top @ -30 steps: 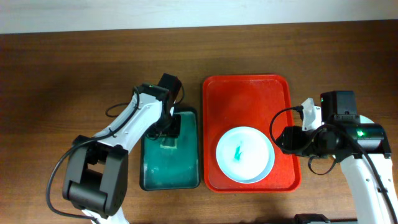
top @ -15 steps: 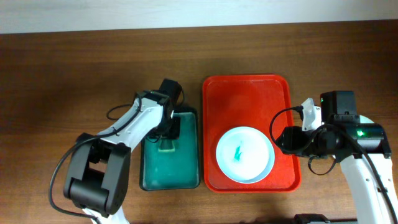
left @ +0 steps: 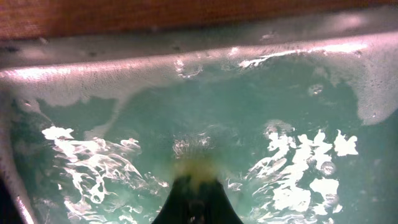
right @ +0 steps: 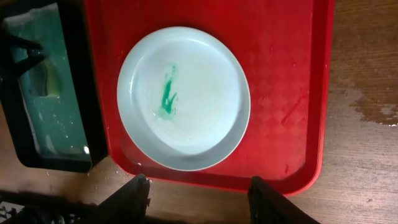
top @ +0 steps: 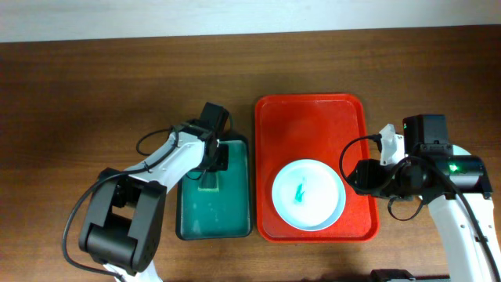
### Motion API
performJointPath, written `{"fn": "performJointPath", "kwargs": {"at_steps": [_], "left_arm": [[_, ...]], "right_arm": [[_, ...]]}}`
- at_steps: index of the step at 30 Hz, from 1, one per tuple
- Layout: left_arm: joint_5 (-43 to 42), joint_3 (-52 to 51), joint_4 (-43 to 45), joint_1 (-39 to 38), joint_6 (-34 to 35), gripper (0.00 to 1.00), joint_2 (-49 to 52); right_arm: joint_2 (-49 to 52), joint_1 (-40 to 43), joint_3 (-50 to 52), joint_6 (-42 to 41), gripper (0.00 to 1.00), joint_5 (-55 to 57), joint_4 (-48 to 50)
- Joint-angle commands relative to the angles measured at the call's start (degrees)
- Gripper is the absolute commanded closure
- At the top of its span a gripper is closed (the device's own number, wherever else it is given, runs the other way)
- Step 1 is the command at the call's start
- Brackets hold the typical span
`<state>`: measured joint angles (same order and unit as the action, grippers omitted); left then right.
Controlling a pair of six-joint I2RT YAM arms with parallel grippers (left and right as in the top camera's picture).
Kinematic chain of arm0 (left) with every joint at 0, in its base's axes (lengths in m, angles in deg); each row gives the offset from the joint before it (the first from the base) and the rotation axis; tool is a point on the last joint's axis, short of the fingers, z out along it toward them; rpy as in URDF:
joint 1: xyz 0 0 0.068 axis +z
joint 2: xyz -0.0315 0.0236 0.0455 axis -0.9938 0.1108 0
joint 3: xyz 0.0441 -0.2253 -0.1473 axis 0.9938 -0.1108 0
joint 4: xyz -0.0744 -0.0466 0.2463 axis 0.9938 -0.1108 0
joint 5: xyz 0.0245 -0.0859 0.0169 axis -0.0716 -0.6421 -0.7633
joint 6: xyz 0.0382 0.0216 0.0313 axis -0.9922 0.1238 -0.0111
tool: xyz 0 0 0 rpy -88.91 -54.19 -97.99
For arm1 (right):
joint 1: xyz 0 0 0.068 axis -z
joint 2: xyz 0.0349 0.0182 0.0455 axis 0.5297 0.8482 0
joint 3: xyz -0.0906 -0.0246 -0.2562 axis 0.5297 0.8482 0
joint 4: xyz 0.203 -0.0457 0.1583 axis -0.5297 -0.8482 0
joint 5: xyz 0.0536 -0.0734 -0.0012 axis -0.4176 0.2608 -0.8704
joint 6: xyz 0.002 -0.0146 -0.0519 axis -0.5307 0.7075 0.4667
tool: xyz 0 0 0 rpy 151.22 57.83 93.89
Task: Clean dirty plates on tray and stack at the side
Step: 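Grasp the sponge with the left gripper and lift it, then scrub the third plate with the sponge while the right gripper holds it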
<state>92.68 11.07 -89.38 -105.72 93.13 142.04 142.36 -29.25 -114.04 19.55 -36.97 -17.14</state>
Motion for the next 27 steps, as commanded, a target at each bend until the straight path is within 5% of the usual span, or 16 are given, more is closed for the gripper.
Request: {"fn": "performJointPath", "kwargs": {"at_steps": [1,3,5,10,15,18,27], "left_arm": [[-1.3,4.6,-6.3,-0.3,0.0,0.75,0.9],[-1.3,11.8,-15.2,-0.3,0.0,0.45,0.9],[-2.5,17.7,-23.6,-0.3,0.0,0.35,0.9],[-5.2,18.4,-33.9,-0.3,0.0,0.55,0.9],[-6.9,6.0,-22.9,-0.3,2.8,0.63,0.9],[-5.8,1.2,-14.8,-0.3,2.8,1.0,0.9],[-5.8,9.8,-23.4,-0.3,2.8,1.0,-3.5]], "right_arm": [[-0.1,-0.1,-0.7,0.0,0.47,-0.5,-0.1],[-0.1,-0.1,-0.7,0.0,0.47,-0.5,-0.1],[-0.1,-0.1,-0.7,0.0,0.46,-0.5,-0.3],[-0.1,-0.1,-0.7,0.0,0.46,-0.5,-0.3],[-0.1,-0.1,-0.7,0.0,0.46,-0.5,-0.3],[-0.1,-0.1,-0.7,0.0,0.46,-0.5,-0.3],[-0.1,-0.1,-0.7,0.0,0.46,-0.5,-0.4]]}}
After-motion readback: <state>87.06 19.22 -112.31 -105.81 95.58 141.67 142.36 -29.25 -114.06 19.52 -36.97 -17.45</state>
